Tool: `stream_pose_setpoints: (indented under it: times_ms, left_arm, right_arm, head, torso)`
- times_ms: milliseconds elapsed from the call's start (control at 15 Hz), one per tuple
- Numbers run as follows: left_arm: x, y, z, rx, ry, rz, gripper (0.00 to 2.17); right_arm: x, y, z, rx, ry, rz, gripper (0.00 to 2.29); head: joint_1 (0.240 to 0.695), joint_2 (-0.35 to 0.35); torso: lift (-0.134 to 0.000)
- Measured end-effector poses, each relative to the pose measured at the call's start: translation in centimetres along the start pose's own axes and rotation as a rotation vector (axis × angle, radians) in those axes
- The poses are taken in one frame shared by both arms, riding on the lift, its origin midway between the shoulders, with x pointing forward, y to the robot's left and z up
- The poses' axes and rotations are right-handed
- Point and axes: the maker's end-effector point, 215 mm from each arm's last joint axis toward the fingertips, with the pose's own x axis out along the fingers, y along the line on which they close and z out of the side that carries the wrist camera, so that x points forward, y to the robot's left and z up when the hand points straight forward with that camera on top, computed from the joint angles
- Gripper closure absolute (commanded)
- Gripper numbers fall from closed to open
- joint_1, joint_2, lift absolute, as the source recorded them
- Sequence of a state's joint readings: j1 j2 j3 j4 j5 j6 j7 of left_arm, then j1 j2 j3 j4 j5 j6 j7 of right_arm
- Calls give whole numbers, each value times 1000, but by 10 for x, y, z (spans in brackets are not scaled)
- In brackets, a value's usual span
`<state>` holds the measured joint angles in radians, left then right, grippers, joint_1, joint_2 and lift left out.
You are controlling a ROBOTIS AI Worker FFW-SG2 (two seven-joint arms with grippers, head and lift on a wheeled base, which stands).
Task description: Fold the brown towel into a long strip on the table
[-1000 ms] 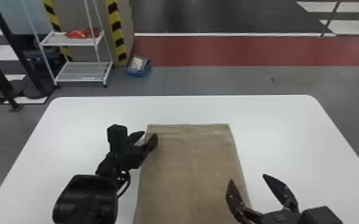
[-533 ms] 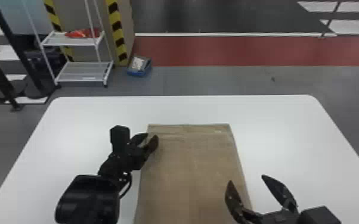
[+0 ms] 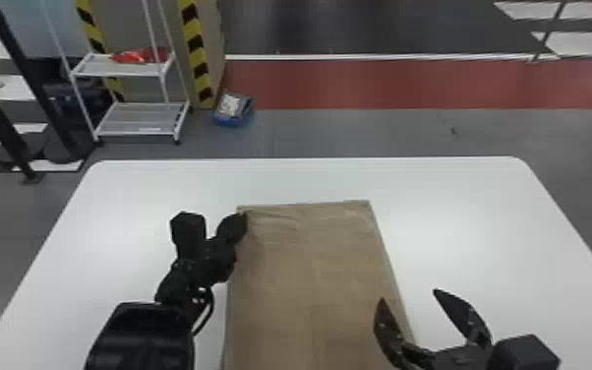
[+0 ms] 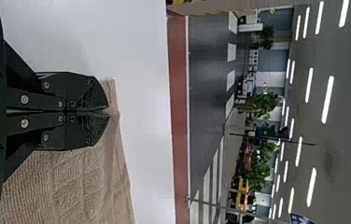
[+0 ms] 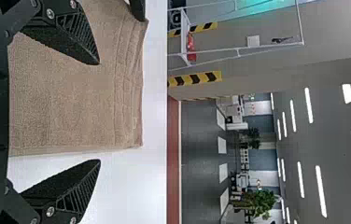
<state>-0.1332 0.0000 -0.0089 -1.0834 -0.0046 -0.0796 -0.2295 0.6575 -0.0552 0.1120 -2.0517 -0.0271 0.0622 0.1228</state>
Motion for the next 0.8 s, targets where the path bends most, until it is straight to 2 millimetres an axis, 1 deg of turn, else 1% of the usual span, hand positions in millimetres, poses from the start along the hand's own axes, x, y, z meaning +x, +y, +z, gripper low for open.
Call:
stream_pose_setpoints:
  times_ms: [67,133,200,267,467,600,667,733,800]
  left_arm:
    - [-8,-1,7,6,-17,11,1447]
    - [-18,-7,15,12,-26,9,1447]
    - [-29,-20,19,14,-13,-9,1447]
    - [-37,-37,19,13,17,-36,1443]
    - [-67,-112,15,31,133,-153,1443]
    - [-81,-161,4,52,206,-220,1426]
    - [-84,-178,1,58,225,-244,1193]
    - [-83,-192,1,66,231,-264,424]
    - [-81,-200,-1,73,235,-274,-2]
  right_arm:
    - [1,0,-1,1,3,0,147]
    - [3,-1,-1,1,5,-2,147]
    - [4,-3,0,2,4,-9,147]
    - [6,-6,1,3,1,-23,147]
    - [11,-19,6,4,-10,-74,147]
    - [13,-32,4,-3,0,-131,147]
    - [13,-37,0,-9,14,-156,147]
    - [13,-40,-6,-13,32,-169,147]
    - [13,-42,-10,-12,46,-172,147]
  head:
    - [695,36]
    - [695,35]
    - [695,29]
    - [695,-2]
    - [695,-83]
    - [695,-140]
    - [695,-196]
    - [695,-217]
    - [695,-228]
  torso:
    - [-57]
    - [-57]
    - [-57]
    - [-57]
    - [-57]
    - [-57]
    - [-57]
    - [-57]
    - [-57]
